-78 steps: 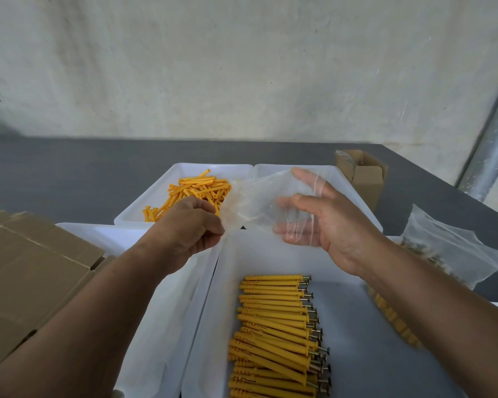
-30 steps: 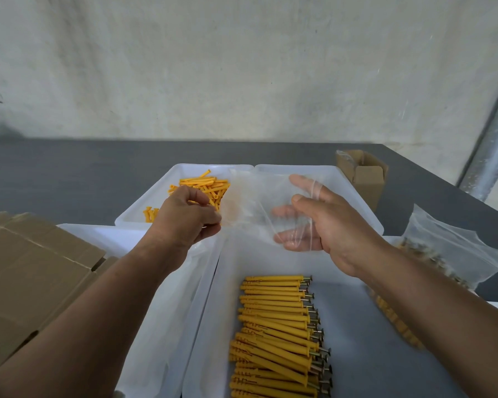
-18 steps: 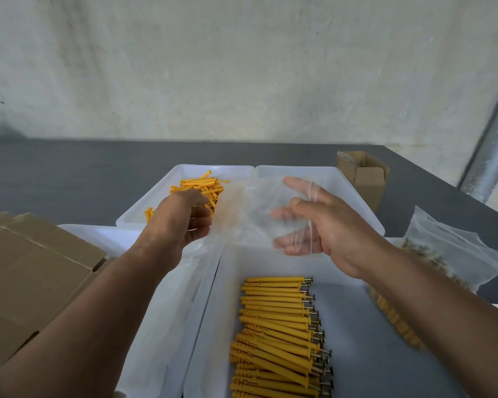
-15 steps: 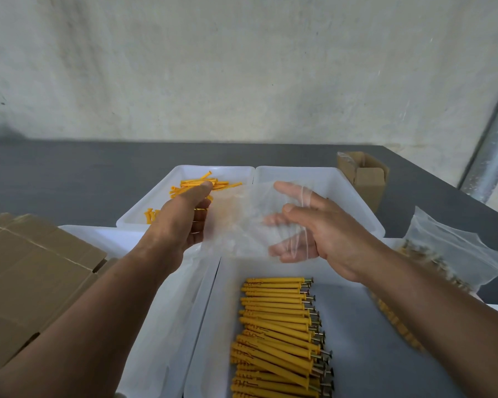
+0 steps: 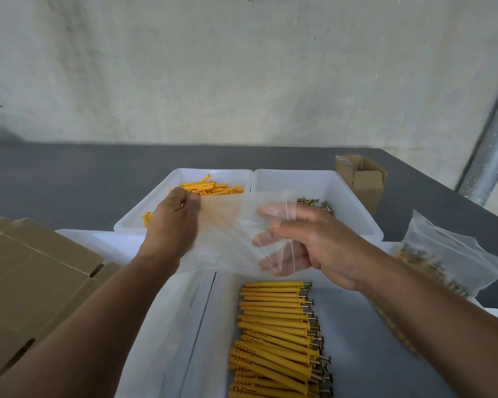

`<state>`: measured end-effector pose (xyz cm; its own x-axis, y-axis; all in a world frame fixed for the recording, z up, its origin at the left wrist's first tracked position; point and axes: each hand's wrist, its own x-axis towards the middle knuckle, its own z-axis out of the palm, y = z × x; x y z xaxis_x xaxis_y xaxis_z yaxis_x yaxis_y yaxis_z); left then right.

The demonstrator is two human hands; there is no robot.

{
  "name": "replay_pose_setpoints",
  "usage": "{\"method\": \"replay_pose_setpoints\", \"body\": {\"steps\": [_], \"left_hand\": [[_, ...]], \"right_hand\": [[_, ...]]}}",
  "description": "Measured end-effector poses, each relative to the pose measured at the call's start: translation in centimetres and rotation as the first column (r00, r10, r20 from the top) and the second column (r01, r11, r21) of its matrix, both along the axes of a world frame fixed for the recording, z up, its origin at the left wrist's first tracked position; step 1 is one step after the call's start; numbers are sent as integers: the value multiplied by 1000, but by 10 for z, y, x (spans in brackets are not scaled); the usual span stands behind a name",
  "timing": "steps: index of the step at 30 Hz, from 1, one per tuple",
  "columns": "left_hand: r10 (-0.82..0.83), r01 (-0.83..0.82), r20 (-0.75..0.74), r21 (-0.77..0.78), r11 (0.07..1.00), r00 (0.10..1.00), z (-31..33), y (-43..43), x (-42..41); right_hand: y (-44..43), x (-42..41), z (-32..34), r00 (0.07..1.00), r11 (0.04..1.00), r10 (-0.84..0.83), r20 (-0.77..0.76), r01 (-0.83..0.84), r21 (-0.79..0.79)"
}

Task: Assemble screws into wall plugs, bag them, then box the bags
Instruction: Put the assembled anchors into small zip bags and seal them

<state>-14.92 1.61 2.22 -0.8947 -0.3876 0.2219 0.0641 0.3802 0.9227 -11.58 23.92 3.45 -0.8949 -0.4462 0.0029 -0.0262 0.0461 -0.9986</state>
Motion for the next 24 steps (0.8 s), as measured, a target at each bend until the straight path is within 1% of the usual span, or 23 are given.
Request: {"method": "replay_pose_setpoints", "body": {"steps": [2,6,9,11,12,14,16,17,18,19,21,22,24], "left_hand": [[21,-21,9,-8,1000,1000,-1,-4,-2],[80,-79,-6,-173,982,997,-1,-9,-3],[115,-105,16,-304,947,993,-1,-12,-3],[138,-101,52,-441,892,989,-4,-12,-1],[155,-113,43,-497,861,987,-4,-11,1],[161,-163,-51,-533,830,986,-1,-4,9],[57,-180,-250,-505,844,967,6,9,19],[-41,-126,-305,-508,852,951,10,16,24],[-159,-21,-293,-528,849,943,14,25,31],[-285,115,-235,-550,827,929,15,33,36],[-480,355,-63,-591,724,875,11,46,43],[-538,432,14,-613,661,843,7,49,43],[-588,492,102,-670,555,802,0,53,42]], "right_hand": [[0,-1,0,998,998,-63,-18,63,23],[1,-2,1,985,985,-161,-55,164,52],[2,-2,2,985,984,-165,-45,167,56],[2,-1,2,991,989,-135,-6,135,63],[3,-1,3,993,991,-118,9,118,70],[3,0,3,994,991,-105,16,103,88],[2,0,3,994,989,-106,-2,106,103],[1,0,3,994,988,-108,-13,109,105],[0,1,3,994,988,-110,-24,112,107],[-1,1,2,993,987,-114,-33,117,111],[-1,2,2,992,984,-116,-54,122,130],[-2,2,2,992,983,-109,-59,117,142],[-3,3,3,996,985,-80,-47,86,153]]}}
